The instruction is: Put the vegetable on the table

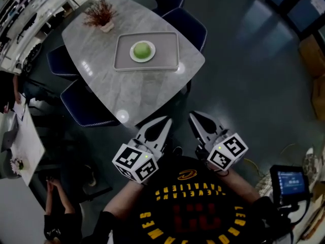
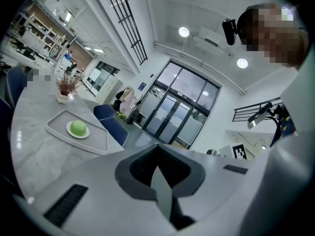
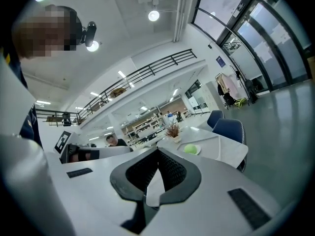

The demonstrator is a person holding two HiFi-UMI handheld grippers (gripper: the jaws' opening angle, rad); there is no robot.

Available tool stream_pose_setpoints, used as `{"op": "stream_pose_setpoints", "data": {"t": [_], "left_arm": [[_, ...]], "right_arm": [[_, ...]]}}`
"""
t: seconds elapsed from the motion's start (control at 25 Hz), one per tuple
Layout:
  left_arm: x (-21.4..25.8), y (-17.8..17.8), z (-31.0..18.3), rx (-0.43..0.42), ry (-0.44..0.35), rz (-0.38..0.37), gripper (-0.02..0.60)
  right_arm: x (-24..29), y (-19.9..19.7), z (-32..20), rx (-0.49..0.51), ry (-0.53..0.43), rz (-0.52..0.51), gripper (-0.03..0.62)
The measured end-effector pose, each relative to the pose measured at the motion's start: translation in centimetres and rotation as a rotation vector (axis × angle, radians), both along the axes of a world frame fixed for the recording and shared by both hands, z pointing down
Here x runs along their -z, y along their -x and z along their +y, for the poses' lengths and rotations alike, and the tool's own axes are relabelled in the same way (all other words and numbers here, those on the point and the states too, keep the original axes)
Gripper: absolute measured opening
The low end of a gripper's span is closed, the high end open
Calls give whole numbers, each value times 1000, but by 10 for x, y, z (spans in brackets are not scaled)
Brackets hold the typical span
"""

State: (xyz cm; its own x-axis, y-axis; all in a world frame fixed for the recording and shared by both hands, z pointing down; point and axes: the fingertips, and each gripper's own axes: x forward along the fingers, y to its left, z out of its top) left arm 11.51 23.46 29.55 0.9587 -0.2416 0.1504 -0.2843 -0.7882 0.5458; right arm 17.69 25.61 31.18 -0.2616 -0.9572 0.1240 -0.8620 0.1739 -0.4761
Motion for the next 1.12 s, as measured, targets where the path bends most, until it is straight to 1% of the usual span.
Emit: {"op": "stream_pose_setpoints", "data": {"t": [0.12,0.2,0.36,0.52,0.64,0.8,0.88,0.92,0.96,1.0,1.12], "left_arm": [[-1,-12,-38,16,34,3,0],[0,-20,-64,18,43,21,0],[8,-29,-112,22,34,33,0],[9,-30,-157,41,9,45,0],[7,-27,-186,66,0,27,0],[-2,-16,-216,120,21,5,0],[-6,-13,-227,143,18,-11,18],[-8,-12,-232,155,17,-22,53],[-12,-11,-237,166,20,-34,68],[-16,-10,-242,176,27,-43,77],[-29,-5,-258,207,59,-65,77]], "right_arm": [[1,-13,-33,1,4,20,5],[6,-22,-57,-6,4,28,5],[14,-42,-98,-41,13,52,5],[16,-56,-137,-57,37,111,5],[14,-56,-164,-51,46,134,5],[6,-56,-193,-41,79,131,5],[2,-58,-205,-43,87,137,6],[0,-60,-211,-44,94,141,38],[-4,-60,-217,-41,104,142,84],[-9,-60,-223,-32,113,137,86],[-24,-57,-243,14,139,116,86]]}}
